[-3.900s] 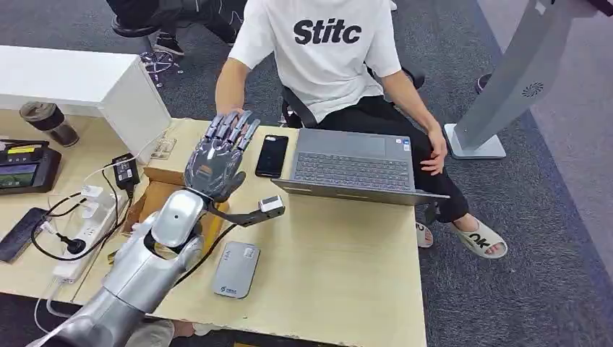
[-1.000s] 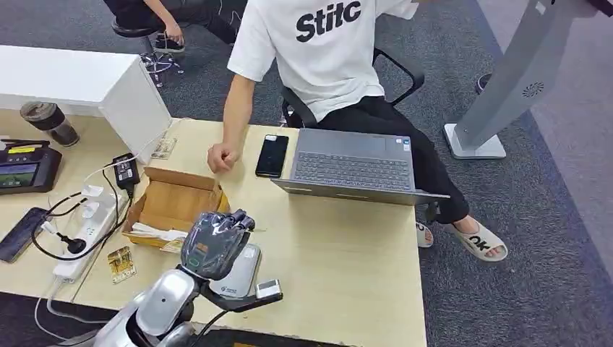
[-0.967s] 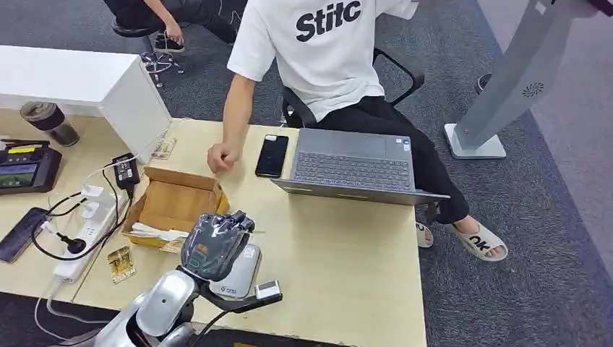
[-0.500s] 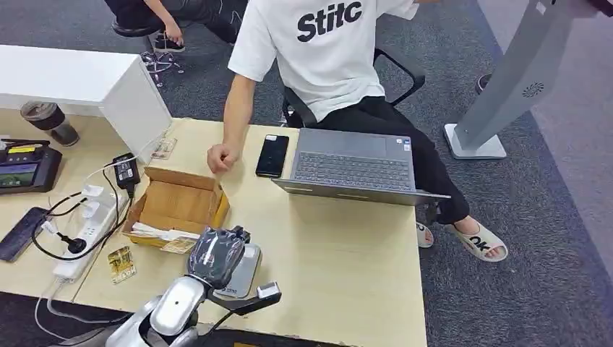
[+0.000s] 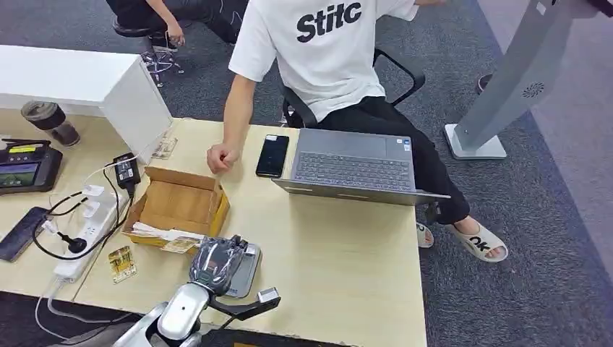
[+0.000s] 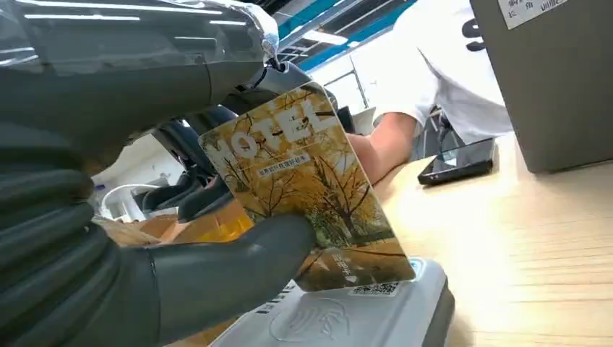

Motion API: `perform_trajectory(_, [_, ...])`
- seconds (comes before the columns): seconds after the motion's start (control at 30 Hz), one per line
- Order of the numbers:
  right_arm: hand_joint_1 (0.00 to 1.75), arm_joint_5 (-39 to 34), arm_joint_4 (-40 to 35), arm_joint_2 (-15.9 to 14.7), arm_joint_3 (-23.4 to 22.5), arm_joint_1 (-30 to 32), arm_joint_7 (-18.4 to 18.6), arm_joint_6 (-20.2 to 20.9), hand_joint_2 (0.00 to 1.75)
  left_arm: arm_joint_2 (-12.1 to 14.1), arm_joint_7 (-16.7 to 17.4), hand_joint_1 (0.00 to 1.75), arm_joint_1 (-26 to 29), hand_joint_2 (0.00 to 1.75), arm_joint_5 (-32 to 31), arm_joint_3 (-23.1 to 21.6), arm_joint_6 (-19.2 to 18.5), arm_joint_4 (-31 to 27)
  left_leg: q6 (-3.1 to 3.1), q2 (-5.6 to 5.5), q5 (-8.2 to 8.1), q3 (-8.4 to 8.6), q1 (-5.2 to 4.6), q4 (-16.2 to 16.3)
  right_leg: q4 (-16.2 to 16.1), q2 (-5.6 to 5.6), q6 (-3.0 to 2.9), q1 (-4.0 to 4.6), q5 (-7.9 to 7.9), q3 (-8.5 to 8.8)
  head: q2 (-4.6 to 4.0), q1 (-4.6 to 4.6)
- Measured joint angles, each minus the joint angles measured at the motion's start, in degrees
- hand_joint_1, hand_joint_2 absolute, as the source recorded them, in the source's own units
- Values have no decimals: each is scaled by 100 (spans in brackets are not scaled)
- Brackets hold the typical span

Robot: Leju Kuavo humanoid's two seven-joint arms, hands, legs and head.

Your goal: Pass the card to the sensor for recognition and then transmit it.

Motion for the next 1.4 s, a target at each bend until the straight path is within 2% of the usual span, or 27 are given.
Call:
perform_trajectory(1.27, [0, -7, 44, -11, 0, 0, 0, 0, 175, -15, 0, 175, 0, 175, 0, 26, 0, 33, 0, 0, 1, 3, 0, 0, 0, -1, 0, 0, 0, 2, 0, 0])
perform_trajectory(1.3, [0, -2, 44, -11, 0, 1, 0, 0, 175, -13, 51, 175, -3, 175, -2, 28, 38, 33, 0, 0, 2, 6, 0, 1, 0, 0, 0, 0, 0, 0, 0, 0])
perform_trajectory(1.33, [0, 59, 48, -20, 2, 3, -37, 0, 175, 48, 276, 175, -84, 175, -15, 20, 195, 33, 0, 0, 7, 4, 0, 2, 0, 0, 0, 1, 1, -4, 0, 0])
perform_trajectory(1.37, [0, 127, 92, -46, 20, 2, -90, 2, 175, 228, 701, 175, -324, 175, 66, -77, 357, 13, -4, 0, 19, -16, 17, 11, 0, -1, -4, 15, 10, -20, 0, 0])
perform_trajectory(1.4, [0, 159, 196, -107, 59, -3, -142, 2, 175, 480, 998, 175, -727, 175, 231, -88, 333, -63, -12, -9, 36, -49, 30, 15, 3, -12, -13, 19, 28, -42, 0, 15])
